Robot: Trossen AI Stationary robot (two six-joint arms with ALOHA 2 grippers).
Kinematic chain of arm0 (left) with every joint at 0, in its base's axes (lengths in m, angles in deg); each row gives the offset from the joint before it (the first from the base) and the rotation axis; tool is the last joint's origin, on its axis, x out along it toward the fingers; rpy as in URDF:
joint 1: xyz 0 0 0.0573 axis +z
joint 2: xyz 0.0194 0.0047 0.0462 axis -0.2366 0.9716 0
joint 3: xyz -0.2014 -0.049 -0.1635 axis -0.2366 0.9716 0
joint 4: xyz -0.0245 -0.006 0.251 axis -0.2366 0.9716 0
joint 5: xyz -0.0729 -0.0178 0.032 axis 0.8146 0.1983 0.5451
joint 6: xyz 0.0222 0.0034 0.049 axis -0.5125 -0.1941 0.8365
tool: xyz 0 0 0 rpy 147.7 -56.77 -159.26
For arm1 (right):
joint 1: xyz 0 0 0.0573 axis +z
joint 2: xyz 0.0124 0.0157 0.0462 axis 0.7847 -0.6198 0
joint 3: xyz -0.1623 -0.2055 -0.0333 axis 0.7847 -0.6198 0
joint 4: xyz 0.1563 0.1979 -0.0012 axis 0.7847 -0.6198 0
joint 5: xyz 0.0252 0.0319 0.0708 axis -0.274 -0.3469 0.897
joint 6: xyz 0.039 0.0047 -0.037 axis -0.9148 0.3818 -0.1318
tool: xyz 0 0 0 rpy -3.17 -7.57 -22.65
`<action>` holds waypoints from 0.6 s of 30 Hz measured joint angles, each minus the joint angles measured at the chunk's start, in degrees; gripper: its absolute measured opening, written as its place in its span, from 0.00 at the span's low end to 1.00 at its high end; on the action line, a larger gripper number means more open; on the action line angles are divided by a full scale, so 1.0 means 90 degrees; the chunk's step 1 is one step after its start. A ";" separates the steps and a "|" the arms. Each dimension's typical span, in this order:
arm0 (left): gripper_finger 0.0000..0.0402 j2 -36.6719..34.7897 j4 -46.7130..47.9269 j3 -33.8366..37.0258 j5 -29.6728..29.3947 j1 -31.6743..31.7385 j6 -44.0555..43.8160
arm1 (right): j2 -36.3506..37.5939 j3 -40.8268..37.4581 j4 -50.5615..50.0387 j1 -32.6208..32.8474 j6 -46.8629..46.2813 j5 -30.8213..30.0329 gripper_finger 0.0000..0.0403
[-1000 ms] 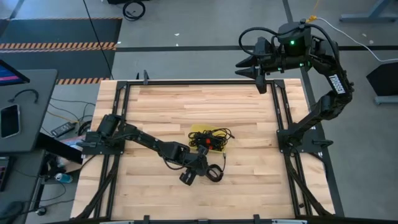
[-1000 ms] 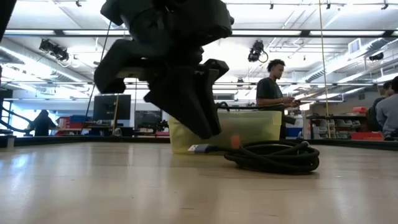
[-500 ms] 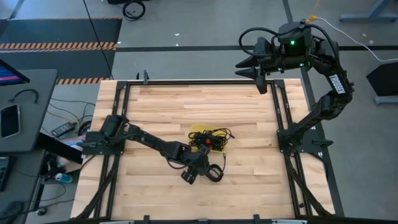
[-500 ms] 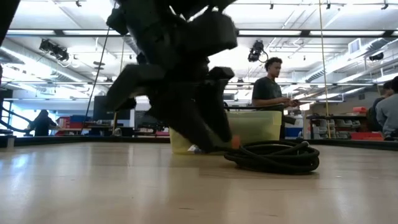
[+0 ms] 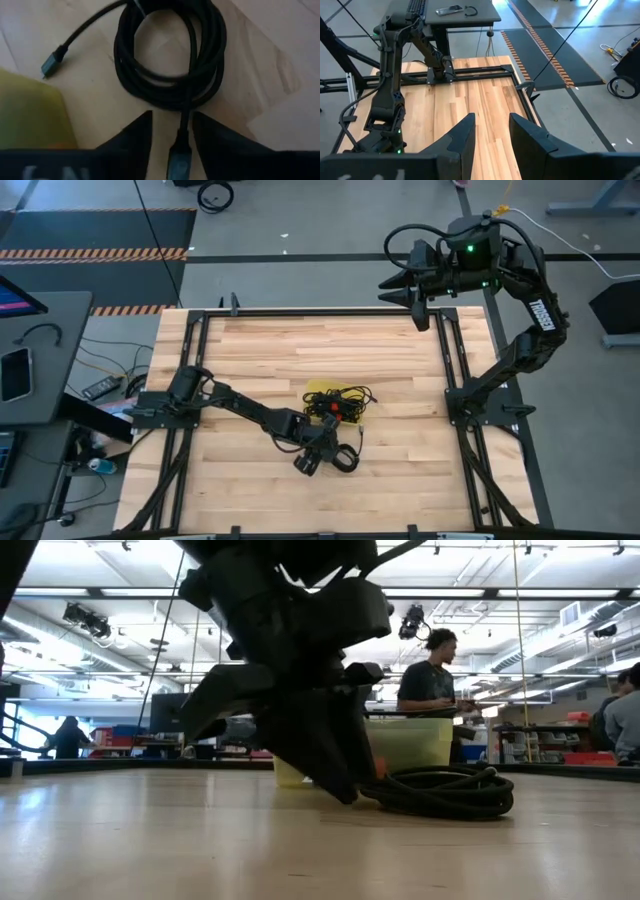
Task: Pick and place USB-C Cables
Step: Put the black charger cable into the yellow bin
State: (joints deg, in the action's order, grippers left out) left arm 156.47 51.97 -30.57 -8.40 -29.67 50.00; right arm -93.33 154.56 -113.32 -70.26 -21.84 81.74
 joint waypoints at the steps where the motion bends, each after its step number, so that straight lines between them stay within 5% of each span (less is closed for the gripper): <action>1: 0.33 0.0015 -0.0011 -0.0033 0.0002 -0.0002 0.0000 | 0.0000 0.0000 0.0000 0.0000 0.0014 -0.0001 0.31; 6: 0.05 0.0023 0.0102 -0.0280 -0.0019 0.0002 -0.0006 | 0.0000 0.0000 -0.0001 0.0000 0.0084 -0.0056 0.31; 18: 0.05 -0.0069 0.0063 -0.0335 -0.0202 -0.0039 0.0459 | 0.0000 0.0000 0.0002 0.0000 0.0084 -0.0071 0.31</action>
State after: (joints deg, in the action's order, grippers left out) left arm 155.86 52.54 -33.58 -10.22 -30.02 54.13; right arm -93.33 154.56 -113.29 -70.26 -21.08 81.11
